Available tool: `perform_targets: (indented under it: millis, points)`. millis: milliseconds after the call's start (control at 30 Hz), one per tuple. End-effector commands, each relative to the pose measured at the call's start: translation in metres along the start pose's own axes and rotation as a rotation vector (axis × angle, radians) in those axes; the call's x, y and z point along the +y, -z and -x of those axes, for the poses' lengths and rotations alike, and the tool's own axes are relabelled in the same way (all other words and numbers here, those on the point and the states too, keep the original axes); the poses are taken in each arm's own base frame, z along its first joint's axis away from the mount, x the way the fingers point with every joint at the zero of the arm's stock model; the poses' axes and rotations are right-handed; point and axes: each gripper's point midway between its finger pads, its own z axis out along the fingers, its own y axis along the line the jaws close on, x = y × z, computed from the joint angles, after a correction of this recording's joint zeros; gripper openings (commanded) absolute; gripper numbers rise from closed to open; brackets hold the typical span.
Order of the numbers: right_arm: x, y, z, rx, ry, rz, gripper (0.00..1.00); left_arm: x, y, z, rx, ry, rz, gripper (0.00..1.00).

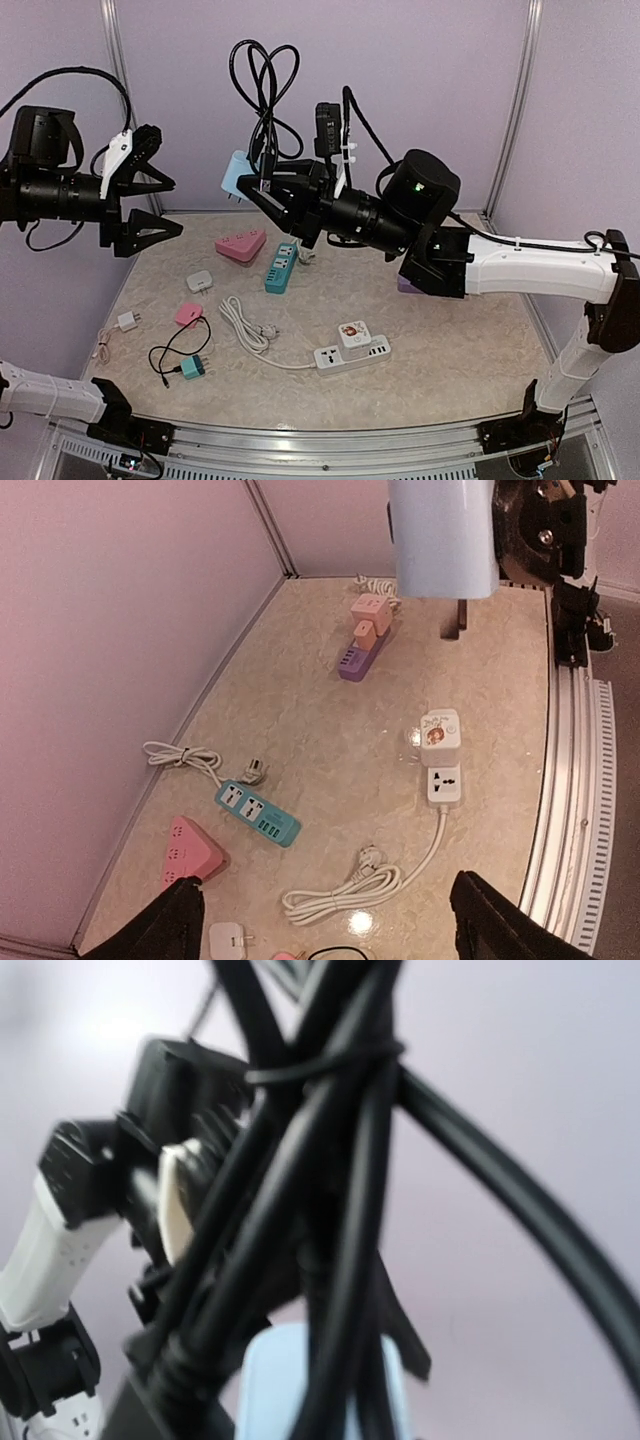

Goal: Insert the plug
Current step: Adjust the plug.

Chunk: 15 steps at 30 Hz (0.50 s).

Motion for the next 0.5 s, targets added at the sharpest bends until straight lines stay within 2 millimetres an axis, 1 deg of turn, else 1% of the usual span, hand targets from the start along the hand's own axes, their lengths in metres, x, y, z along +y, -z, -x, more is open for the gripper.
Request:
perform_targets:
  millis: [0,33,67,100,133,167,233,267,367,433,467]
  points:
    - [0.029,-0.004,0.031,-0.151,0.165,0.068,0.0,-0.023,0.013,0.042,-0.261,-0.079,-0.042,0.74]
    - [0.035,-0.004,0.034,-0.169,0.172,0.089,0.0,-0.031,0.018,0.052,-0.328,-0.119,-0.056,0.69]
    - [0.038,-0.003,0.036,-0.181,0.178,0.101,0.0,-0.042,0.031,0.062,-0.393,-0.16,-0.076,0.66]
    - [0.042,-0.003,0.039,-0.189,0.186,0.112,0.0,-0.05,0.038,0.069,-0.423,-0.178,-0.104,0.66]
    - [0.045,-0.004,0.039,-0.191,0.193,0.12,0.0,-0.055,0.039,0.074,-0.431,-0.171,-0.13,0.68]
    - [0.047,-0.004,0.038,-0.189,0.201,0.126,0.0,-0.056,0.032,0.079,-0.426,-0.157,-0.154,0.71]
    - [0.051,-0.006,0.035,-0.172,0.217,0.141,0.0,-0.054,0.025,0.091,-0.457,-0.13,-0.17,0.75]
    - [0.052,-0.006,0.033,-0.16,0.223,0.146,0.0,-0.052,0.026,0.097,-0.481,-0.121,-0.17,0.76]
    - [0.055,-0.005,0.032,-0.149,0.233,0.153,0.0,-0.052,0.028,0.113,-0.53,-0.107,-0.19,0.74]
    - [0.057,-0.004,0.032,-0.149,0.239,0.16,0.0,-0.052,0.02,0.114,-0.518,-0.088,-0.189,0.71]
    - [0.058,-0.004,0.032,-0.149,0.242,0.164,0.0,-0.049,0.013,0.112,-0.499,-0.071,-0.18,0.69]
